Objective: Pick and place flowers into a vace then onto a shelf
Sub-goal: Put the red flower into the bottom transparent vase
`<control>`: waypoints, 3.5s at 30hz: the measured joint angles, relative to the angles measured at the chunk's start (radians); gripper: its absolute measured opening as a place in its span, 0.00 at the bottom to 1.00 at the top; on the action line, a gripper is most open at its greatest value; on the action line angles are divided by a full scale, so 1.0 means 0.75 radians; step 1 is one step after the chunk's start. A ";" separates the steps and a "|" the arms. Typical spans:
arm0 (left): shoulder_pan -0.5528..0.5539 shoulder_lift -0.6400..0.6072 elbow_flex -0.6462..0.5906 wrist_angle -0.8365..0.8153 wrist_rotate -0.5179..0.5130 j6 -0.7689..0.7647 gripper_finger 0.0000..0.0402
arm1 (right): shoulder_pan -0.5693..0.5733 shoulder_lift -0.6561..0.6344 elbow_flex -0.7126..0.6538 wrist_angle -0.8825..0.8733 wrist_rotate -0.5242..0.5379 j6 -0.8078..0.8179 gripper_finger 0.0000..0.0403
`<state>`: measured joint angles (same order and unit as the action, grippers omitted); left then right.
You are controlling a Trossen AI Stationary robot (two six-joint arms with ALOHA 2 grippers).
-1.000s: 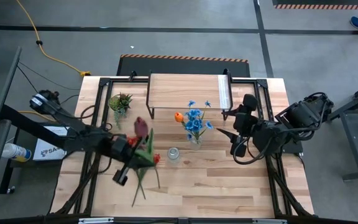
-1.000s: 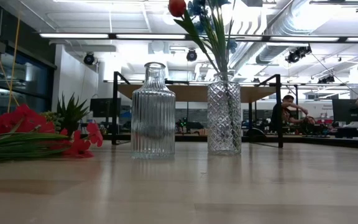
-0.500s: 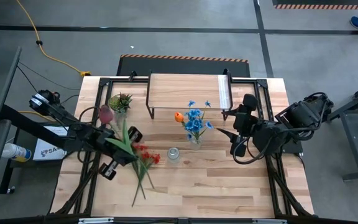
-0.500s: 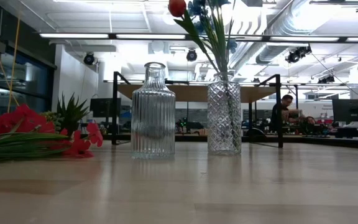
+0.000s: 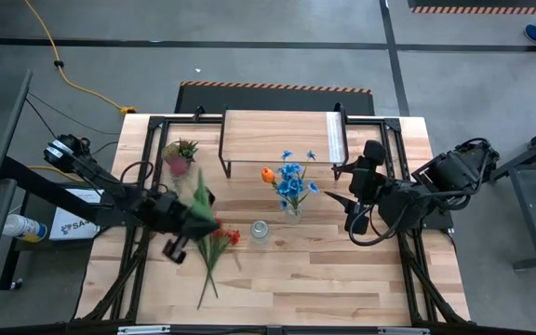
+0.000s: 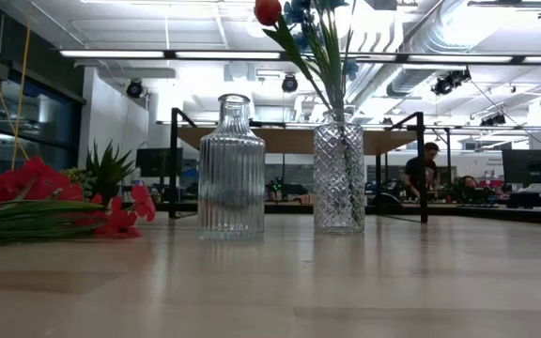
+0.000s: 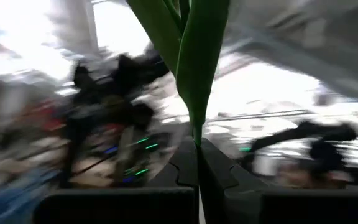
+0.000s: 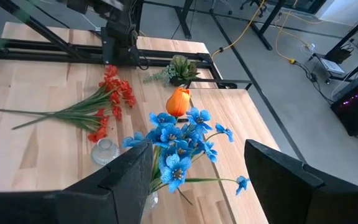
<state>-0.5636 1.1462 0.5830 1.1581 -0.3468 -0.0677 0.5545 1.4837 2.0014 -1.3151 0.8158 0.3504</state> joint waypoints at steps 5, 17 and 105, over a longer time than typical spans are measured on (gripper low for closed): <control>0.001 0.000 0.000 -0.083 -0.325 -0.021 0.07 | 0.000 0.000 0.000 0.000 -0.001 0.000 0.61; -0.065 0.002 0.059 -0.290 -0.836 -0.004 0.07 | 0.000 0.000 0.000 -0.010 0.007 0.000 0.61; 0.002 0.591 0.538 -1.138 -1.339 -0.167 0.07 | -0.097 0.000 0.000 -0.045 0.055 -0.025 0.61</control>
<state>-0.5621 1.5894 0.9863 0.3042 -1.3508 -0.1928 0.4820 1.4837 2.0014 -1.3491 0.8570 0.3317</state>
